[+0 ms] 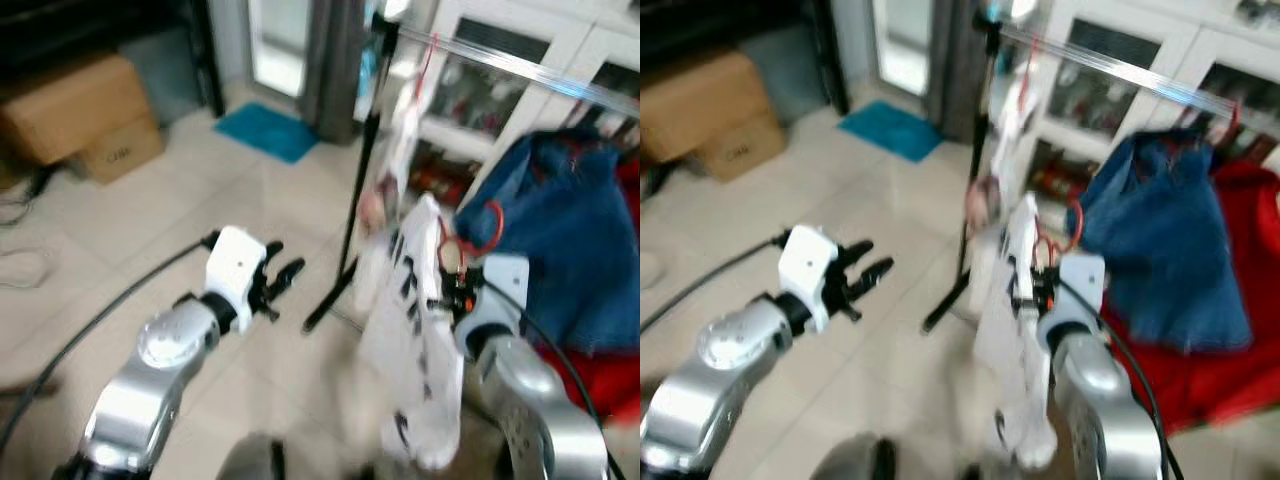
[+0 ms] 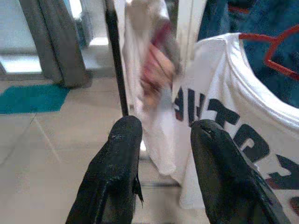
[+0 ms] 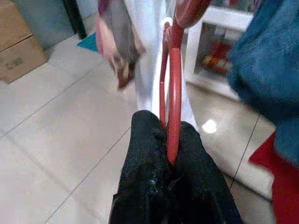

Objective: Hang hanger

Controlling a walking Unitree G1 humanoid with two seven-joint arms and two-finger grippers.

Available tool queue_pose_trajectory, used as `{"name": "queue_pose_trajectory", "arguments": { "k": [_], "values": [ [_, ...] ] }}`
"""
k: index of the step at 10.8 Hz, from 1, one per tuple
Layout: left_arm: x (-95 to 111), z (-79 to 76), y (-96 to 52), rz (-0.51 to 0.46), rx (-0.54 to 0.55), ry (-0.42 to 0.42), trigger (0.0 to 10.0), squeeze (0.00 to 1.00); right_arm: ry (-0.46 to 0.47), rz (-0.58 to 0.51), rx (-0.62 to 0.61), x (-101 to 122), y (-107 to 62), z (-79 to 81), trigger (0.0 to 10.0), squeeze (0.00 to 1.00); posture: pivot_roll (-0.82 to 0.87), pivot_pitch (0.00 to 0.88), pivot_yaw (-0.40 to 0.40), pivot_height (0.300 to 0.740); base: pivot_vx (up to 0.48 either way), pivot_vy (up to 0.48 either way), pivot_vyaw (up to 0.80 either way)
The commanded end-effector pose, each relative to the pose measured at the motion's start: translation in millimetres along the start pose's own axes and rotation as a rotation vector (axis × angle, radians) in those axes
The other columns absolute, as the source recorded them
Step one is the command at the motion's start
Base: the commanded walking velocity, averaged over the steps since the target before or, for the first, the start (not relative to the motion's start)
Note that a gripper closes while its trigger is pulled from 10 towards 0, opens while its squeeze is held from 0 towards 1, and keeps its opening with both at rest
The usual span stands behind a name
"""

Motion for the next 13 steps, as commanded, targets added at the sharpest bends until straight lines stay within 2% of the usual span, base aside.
{"name": "queue_pose_trajectory", "arguments": {
  "k": [1, 5, 12, 13],
  "values": [
    [2, -1.1, -0.2, -0.005, -0.007, 0.006, 10.0, 0.00, -0.005, -0.035, -0.009, 8, -2.6, -1.8, 0.0, 0.00, 0.06, 0.083, -0.040, 0.740, -0.311, 0.000, 0.00],
    [4, -0.2, 1.7, -0.006, -0.011, 0.014, 10.0, 0.00, -0.015, -0.032, 0.014, 8, -1.7, 0.9, 0.0, 0.00, 0.06, 0.086, -0.038, 0.740, -0.308, 0.000, 0.00],
    [2, 1.0, 3.2, 0.016, 0.002, 0.003, 10.0, 0.00, -0.028, -0.047, 0.063, 13, -1.9, 8.3, 0.0, 0.00, 0.05, 0.092, -0.038, 0.740, 0.000, 0.000, 0.00],
    [3, 0.8, 3.8, 0.009, -0.008, -0.025, 10.0, 0.06, -0.033, -0.054, 0.074, 16, -2.0, 9.9, 0.0, 0.00, 0.05, 0.091, -0.037, 0.740, 0.000, 0.000, 0.00]
  ]
}}
Point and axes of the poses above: a point about 5 cm out from each wrist's last joint towards the gripper, its own y axis pointing out of the wrist towards the gripper, its own x axis along the axis of the wrist's last joint, z = x × y, the point moved 2 cm from there along y, pointing out of the wrist towards the gripper, and after that the axes turned 1 degree about -y, right-handed, at the moved point
